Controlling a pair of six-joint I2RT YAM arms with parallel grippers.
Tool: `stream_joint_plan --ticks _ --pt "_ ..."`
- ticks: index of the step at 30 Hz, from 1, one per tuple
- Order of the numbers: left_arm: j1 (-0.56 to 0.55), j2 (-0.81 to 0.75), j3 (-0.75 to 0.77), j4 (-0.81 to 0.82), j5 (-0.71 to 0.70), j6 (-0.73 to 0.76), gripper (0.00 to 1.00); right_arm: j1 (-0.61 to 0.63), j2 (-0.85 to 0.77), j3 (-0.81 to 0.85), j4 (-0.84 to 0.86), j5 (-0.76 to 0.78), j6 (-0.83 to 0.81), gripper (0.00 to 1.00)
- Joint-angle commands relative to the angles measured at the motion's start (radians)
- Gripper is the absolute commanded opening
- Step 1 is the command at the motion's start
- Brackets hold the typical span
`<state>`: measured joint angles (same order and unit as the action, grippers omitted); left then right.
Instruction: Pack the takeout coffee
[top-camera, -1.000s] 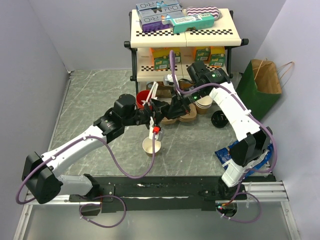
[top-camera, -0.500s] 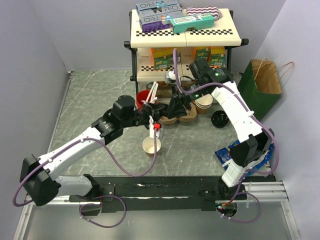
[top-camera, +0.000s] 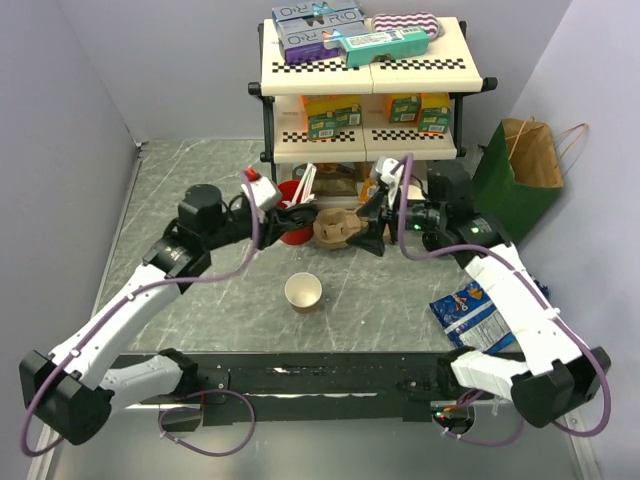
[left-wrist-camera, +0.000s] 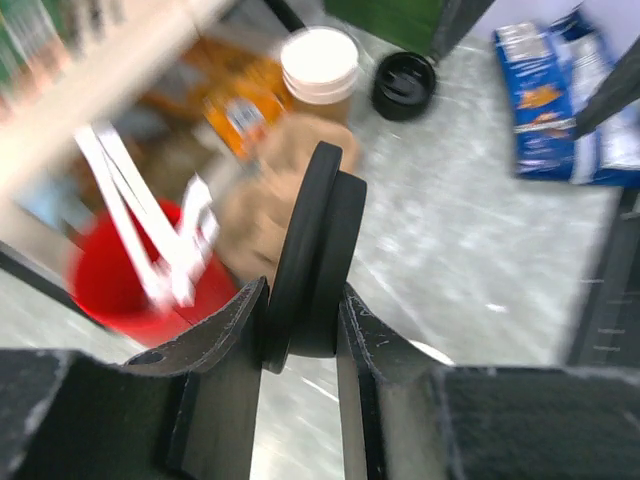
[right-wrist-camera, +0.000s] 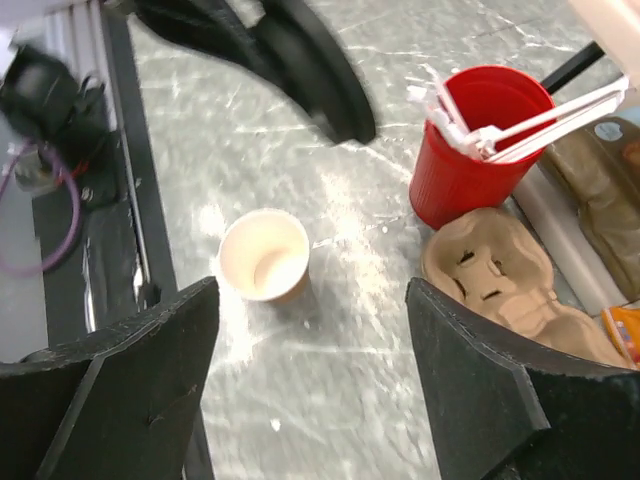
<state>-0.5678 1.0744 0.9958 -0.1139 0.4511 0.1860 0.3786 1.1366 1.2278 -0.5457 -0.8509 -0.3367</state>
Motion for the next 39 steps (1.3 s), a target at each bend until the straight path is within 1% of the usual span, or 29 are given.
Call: stream_joint_plan --ticks 1,3,4,6,7,9,10,12,14,15,21,24,29,37,39 --pt "0.103 0.027 -0.029 -0.101 0.269 -0.342 0.01 0.034 0.049 -0.056 0.243 0.070 0.201 0.85" --pt "0.141 0.053 -0.036 -0.133 0.345 -0.362 0.01 0.051 0.063 -0.082 0.265 0.056 0.237 1.00" --pt "0.150 0.073 -0.049 -0.142 0.407 -0.376 0.01 0.072 0.075 -0.088 0.267 0.052 0.240 1.00" --pt "0.175 0.087 -0.080 -0.127 0.460 -0.413 0.01 0.094 0.089 -0.099 0.270 0.036 0.237 1.00" --pt "0.186 0.088 -0.127 -0.080 0.500 -0.471 0.01 0.114 0.097 -0.105 0.270 0.038 0.237 1.00" --pt "0.212 0.078 -0.189 0.006 0.531 -0.549 0.01 0.131 0.104 -0.106 0.265 0.038 0.237 1.00" --pt "0.230 0.073 -0.250 0.085 0.541 -0.630 0.01 0.143 0.117 -0.106 0.263 0.042 0.240 1.00" --pt "0.250 0.070 -0.320 0.144 0.563 -0.727 0.06 0.155 0.130 -0.103 0.248 0.064 0.252 1.00" --pt "0.273 0.068 -0.361 0.212 0.569 -0.775 0.12 0.166 0.156 -0.103 0.243 0.099 0.268 1.00" --pt "0.279 0.068 -0.385 0.226 0.569 -0.796 0.13 0.167 0.172 -0.108 0.248 0.099 0.289 1.00" --pt "0.309 0.091 -0.425 0.249 0.566 -0.833 0.12 0.174 0.254 -0.116 0.254 0.096 0.359 0.98" --pt "0.312 0.110 -0.424 0.247 0.572 -0.830 0.14 0.177 0.297 -0.113 0.253 0.089 0.373 0.98" --pt "0.312 0.137 -0.416 0.227 0.569 -0.820 0.17 0.184 0.348 -0.105 0.242 0.090 0.369 0.97" --pt "0.312 0.162 -0.424 0.207 0.549 -0.821 0.20 0.186 0.410 -0.102 0.254 0.018 0.389 0.95" --pt "0.312 0.168 -0.422 0.200 0.540 -0.818 0.20 0.189 0.423 -0.102 0.256 0.023 0.395 0.95"
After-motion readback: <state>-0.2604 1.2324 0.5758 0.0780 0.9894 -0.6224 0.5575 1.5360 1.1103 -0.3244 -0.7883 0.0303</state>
